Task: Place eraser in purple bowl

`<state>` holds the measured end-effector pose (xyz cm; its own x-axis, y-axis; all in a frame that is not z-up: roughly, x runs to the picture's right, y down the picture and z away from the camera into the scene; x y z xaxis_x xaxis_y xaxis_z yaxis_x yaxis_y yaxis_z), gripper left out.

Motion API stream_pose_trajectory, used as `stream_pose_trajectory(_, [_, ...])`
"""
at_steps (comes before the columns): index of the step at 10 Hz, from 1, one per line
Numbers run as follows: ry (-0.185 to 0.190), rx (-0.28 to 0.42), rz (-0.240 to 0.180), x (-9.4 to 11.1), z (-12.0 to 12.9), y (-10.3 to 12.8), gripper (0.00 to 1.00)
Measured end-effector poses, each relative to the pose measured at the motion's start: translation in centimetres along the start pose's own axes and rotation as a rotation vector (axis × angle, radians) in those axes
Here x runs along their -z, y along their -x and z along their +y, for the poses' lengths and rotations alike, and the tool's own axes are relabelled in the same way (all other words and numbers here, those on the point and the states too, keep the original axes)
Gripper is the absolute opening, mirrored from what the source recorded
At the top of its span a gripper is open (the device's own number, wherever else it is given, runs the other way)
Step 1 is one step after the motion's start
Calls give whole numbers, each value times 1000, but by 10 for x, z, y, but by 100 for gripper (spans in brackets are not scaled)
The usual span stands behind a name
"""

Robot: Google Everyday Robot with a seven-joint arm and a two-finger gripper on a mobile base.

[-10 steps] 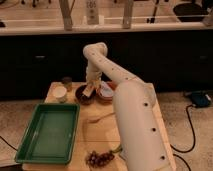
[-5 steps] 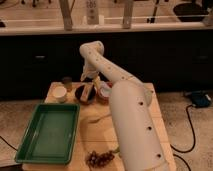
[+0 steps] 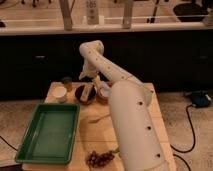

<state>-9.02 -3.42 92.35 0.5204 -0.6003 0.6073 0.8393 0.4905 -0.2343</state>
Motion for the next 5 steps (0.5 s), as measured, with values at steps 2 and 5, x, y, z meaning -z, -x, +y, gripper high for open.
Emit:
stream_pose_trajectory(2, [-5,2,1,1,-1,0,80])
stream_pose_trajectory(5, [-6,2,1,1,-1,0,80])
